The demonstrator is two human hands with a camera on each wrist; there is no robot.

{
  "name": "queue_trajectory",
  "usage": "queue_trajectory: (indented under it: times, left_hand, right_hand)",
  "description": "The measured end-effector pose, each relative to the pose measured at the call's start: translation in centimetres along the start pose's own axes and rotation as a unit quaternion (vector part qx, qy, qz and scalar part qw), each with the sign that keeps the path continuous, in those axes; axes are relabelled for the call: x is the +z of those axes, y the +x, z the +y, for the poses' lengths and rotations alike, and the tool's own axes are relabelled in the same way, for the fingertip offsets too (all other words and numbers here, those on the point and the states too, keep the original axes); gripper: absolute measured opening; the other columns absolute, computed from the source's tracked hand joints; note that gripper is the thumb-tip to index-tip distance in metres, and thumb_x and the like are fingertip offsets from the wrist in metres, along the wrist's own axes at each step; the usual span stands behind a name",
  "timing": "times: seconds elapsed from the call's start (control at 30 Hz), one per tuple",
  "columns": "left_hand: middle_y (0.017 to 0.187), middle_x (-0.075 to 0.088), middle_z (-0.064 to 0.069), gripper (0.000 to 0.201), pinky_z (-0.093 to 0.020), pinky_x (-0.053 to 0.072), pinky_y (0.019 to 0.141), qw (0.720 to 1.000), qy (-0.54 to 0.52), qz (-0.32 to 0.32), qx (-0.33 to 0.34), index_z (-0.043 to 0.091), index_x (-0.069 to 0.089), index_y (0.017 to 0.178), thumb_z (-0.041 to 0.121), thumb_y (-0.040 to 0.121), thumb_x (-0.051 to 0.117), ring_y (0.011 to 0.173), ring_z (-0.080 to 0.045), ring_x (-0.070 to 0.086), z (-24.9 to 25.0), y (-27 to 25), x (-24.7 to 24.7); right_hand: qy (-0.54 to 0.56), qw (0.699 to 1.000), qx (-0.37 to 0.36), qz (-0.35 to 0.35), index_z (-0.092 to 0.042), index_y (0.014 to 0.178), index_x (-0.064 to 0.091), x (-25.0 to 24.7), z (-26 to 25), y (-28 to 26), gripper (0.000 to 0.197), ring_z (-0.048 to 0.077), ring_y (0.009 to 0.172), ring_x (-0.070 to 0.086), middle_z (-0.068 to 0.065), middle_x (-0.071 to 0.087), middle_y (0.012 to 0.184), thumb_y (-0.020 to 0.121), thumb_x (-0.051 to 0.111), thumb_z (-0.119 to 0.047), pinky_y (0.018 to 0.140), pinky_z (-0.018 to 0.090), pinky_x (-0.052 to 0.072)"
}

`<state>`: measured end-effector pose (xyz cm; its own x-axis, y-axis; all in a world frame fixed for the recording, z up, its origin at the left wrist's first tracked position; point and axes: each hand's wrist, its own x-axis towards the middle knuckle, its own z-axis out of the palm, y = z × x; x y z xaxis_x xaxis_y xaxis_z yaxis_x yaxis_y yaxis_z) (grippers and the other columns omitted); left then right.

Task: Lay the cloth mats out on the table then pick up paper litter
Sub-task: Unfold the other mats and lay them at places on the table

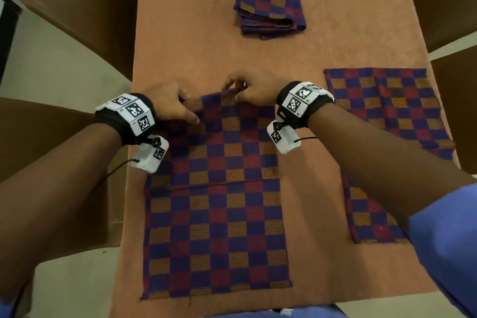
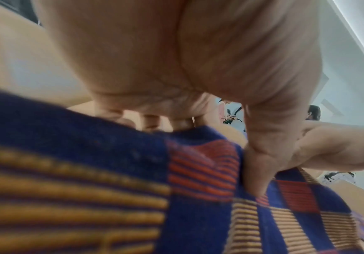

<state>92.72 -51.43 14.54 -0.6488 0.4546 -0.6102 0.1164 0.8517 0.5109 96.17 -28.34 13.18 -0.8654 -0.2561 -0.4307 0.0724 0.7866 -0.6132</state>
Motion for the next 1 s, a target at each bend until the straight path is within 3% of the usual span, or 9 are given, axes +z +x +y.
queue_trajectory:
  times: [0.17, 0.23, 0.37, 0.47, 0.57, 0.73, 0.83, 0.9, 1.0]
  left_hand:
    - [0.088, 0.071, -0.004, 0.019, -0.033, 0.052, 0.068, 1.0, 0.017, -0.019, -0.012, 0.021, 0.064, 0.085, 0.017, 0.074, 0.079, 0.081, -0.024, 0.067, -1.5, 1.4, -2.4]
    - [0.096, 0.068, -0.006, 0.024, -0.031, 0.048, 0.065, 0.998, 0.058, 0.034, -0.019, 0.019, 0.058, 0.091, 0.02, 0.077, 0.077, 0.085, -0.027, 0.064, -2.0, 2.3, -2.7]
    - [0.108, 0.065, -0.008, 0.032, -0.041, 0.049, 0.082, 0.968, 0.167, 0.185, 0.01, 0.024, 0.055, 0.105, 0.032, 0.079, 0.073, 0.097, -0.032, 0.06, -2.4, 3.7, -3.7]
    - [0.111, 0.065, -0.006, 0.034, -0.05, 0.049, 0.089, 0.971, 0.143, 0.191, -0.019, 0.031, 0.055, 0.106, 0.031, 0.078, 0.073, 0.102, -0.035, 0.059, -2.2, 4.3, -4.9]
    - [0.116, 0.062, -0.009, 0.036, -0.054, 0.043, 0.095, 0.968, 0.168, 0.171, -0.067, 0.03, 0.054, 0.114, 0.03, 0.081, 0.069, 0.11, -0.037, 0.054, -2.4, 4.6, -4.5]
    - [0.137, 0.045, -0.013, 0.053, -0.06, 0.033, 0.096, 0.916, 0.251, 0.314, -0.002, 0.024, 0.046, 0.131, 0.024, 0.081, 0.062, 0.13, -0.037, 0.035, -2.5, 4.1, -2.1]
    - [0.151, 0.033, -0.007, 0.062, -0.061, 0.031, 0.103, 0.914, 0.323, 0.237, 0.063, 0.031, 0.038, 0.14, 0.048, 0.084, 0.057, 0.141, -0.033, 0.025, -2.1, 4.2, -0.2]
    - [0.159, 0.018, -0.003, 0.074, -0.062, 0.025, 0.108, 0.941, 0.301, 0.151, 0.026, 0.038, 0.025, 0.147, 0.068, 0.083, 0.047, 0.146, -0.031, 0.013, -2.1, 4.5, 1.3]
    - [0.162, -0.003, 0.002, 0.088, -0.064, 0.018, 0.112, 0.968, 0.232, 0.087, -0.036, 0.042, 0.008, 0.15, 0.076, 0.078, 0.046, 0.148, -0.032, -0.001, -1.9, 5.0, 2.6]
  right_hand:
    - [-0.019, 0.998, -0.013, 0.062, -0.025, 0.118, 0.063, -0.5, 1.0, 0.6, 0.036, 0.012, 0.091, 0.051, -0.002, 0.056, 0.106, 0.086, 0.061, -0.007, 0.07, 0.02, 0.038]
    - [-0.021, 0.996, -0.008, 0.091, -0.025, 0.116, 0.064, -0.9, 1.2, 1.0, 0.038, 0.013, 0.09, 0.052, -0.002, 0.057, 0.103, 0.084, 0.061, -0.006, 0.074, 0.027, 0.042]
    - [-0.054, 0.986, 0.003, 0.16, -0.022, 0.111, 0.067, -1.7, 1.4, 2.5, 0.035, 0.012, 0.087, 0.054, 0.001, 0.066, 0.104, 0.081, 0.061, -0.005, 0.076, 0.031, 0.048]
    - [-0.074, 0.979, 0.012, 0.19, -0.021, 0.113, 0.068, -2.5, 1.7, 3.7, 0.035, 0.012, 0.087, 0.056, 0.001, 0.069, 0.106, 0.082, 0.06, -0.006, 0.073, 0.027, 0.045]
    - [-0.107, 0.977, 0.022, 0.183, -0.021, 0.115, 0.067, -2.3, 2.5, 4.4, 0.037, 0.02, 0.099, 0.062, 0.002, 0.068, 0.111, 0.083, 0.056, -0.006, 0.083, 0.035, 0.052]
    - [-0.168, 0.957, 0.0, 0.238, -0.02, 0.104, 0.071, -0.8, 3.6, 4.5, 0.027, 0.028, 0.099, 0.058, 0.006, 0.064, 0.106, 0.082, 0.056, -0.017, 0.083, 0.04, 0.047]
    - [-0.144, 0.972, -0.02, 0.184, -0.017, 0.104, 0.072, 0.7, 4.1, 3.7, 0.027, 0.027, 0.099, 0.06, 0.006, 0.065, 0.11, 0.084, 0.055, -0.018, 0.084, 0.038, 0.049]
    - [-0.148, 0.976, -0.027, 0.16, -0.017, 0.111, 0.071, 1.5, 4.4, 2.9, 0.03, 0.027, 0.106, 0.059, 0.005, 0.062, 0.119, 0.085, 0.055, -0.019, 0.09, 0.039, 0.049]
    - [-0.148, 0.976, -0.035, 0.158, -0.015, 0.119, 0.068, 1.8, 4.9, 2.2, 0.036, 0.027, 0.117, 0.056, 0.006, 0.059, 0.131, 0.084, 0.057, -0.018, 0.098, 0.036, 0.046]
